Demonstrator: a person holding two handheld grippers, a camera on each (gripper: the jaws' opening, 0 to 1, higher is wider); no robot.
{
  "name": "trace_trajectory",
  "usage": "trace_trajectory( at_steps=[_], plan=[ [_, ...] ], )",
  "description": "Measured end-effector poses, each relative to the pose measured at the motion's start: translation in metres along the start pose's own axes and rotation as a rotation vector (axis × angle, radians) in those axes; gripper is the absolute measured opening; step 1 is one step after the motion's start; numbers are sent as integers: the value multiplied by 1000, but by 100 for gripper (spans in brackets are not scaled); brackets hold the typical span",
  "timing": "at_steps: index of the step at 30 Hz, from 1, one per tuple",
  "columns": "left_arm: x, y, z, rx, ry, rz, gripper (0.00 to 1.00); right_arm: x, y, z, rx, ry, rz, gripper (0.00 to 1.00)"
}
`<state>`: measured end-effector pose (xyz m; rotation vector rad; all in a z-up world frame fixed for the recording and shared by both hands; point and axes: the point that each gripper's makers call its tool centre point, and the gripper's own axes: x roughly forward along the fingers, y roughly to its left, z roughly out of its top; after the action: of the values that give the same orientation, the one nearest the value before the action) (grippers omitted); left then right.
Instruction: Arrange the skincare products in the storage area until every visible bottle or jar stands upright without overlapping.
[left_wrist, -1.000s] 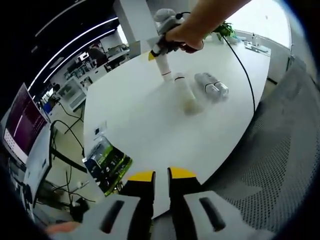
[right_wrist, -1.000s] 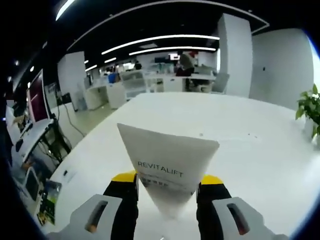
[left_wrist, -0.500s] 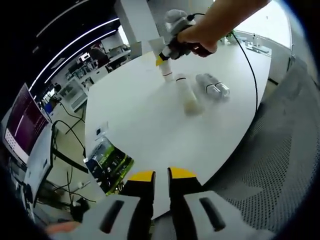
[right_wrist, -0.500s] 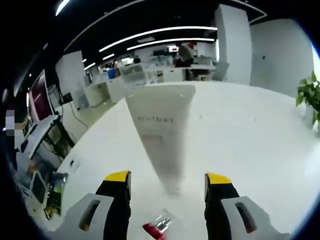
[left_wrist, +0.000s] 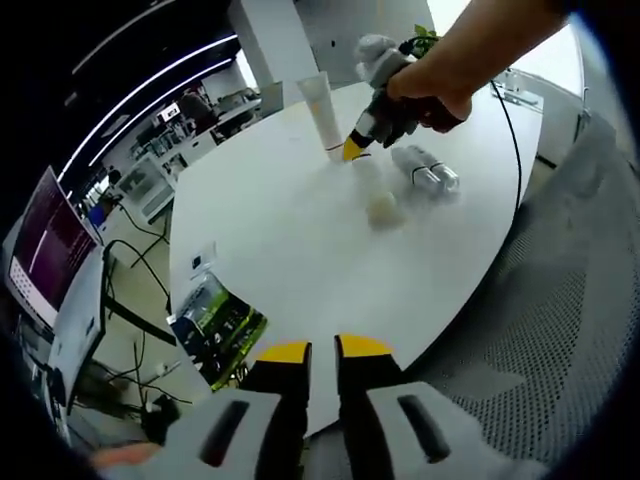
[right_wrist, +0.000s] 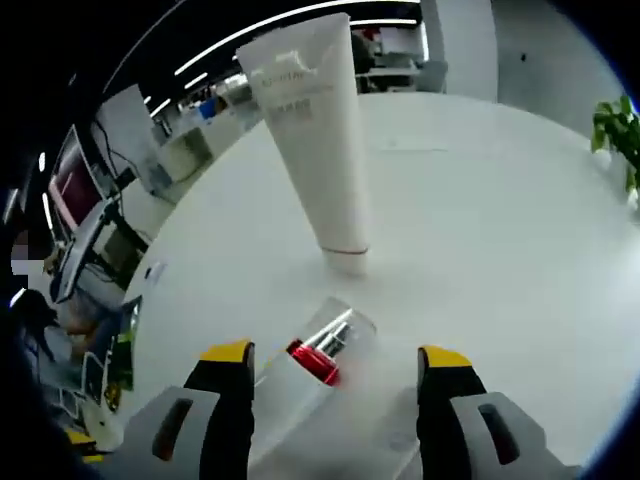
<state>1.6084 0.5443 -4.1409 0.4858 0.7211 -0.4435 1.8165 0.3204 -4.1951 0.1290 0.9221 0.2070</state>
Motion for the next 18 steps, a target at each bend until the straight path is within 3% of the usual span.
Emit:
trace_trajectory(
  at_steps=[18],
  plan=[
    [0,0,-1,0,7,0,4,4,13,-10,-27,52,26,69]
  ],
)
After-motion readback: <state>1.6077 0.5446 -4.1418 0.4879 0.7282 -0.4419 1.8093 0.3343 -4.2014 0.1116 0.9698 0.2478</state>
